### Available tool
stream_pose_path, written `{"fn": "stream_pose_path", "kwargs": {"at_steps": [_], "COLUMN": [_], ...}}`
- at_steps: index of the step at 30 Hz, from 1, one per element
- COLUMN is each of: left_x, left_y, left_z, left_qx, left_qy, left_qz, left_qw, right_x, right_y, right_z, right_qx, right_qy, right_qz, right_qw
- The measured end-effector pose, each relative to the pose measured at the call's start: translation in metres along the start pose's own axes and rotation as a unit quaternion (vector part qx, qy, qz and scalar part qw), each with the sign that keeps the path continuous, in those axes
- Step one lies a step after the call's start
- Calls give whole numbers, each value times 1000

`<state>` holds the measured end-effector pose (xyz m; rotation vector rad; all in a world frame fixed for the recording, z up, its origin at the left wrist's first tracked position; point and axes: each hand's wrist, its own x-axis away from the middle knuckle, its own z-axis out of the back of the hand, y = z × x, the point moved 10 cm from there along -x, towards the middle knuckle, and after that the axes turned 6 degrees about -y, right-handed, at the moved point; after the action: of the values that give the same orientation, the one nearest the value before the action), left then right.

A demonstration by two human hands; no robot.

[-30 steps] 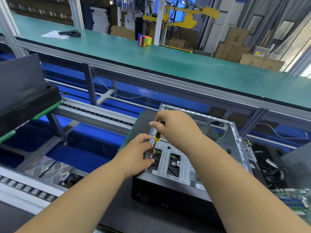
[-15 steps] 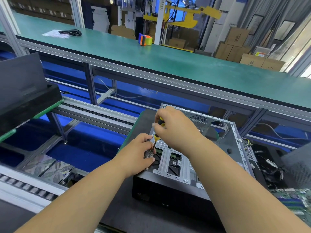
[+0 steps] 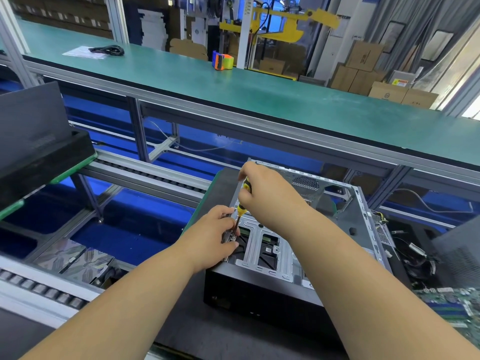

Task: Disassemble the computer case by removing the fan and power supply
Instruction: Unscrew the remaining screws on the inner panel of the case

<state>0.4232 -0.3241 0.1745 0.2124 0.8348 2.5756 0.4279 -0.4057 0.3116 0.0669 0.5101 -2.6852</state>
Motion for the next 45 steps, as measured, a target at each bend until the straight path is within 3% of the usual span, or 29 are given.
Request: {"fn": "stream_pose_path", "kwargs": {"at_steps": [4,11,21,32,45], "left_x": [-1,0,0,-1,-6], "left_y": [-1,-1,-1,1,2], "left_z": [-1,0,0,1,9], "left_qx": [-8,-6,-5,-17,-71], "left_qy": [5,2,-1,5,31], "left_qz": [3,-1,4,4,22], "left_qw": [1000,1000,1000,1000,997], "right_x": [2,0,1,5,17], "right_y": [-1,0,1,-2,18], "right_z": [-1,6,1,1,8], "right_qx": [-11,138,-14,57,-34], "right_qy": [0,27,3,8,26], "right_qz": [1,-1,0,10,-14], "right_qw": [1000,990,1000,998,999]}}
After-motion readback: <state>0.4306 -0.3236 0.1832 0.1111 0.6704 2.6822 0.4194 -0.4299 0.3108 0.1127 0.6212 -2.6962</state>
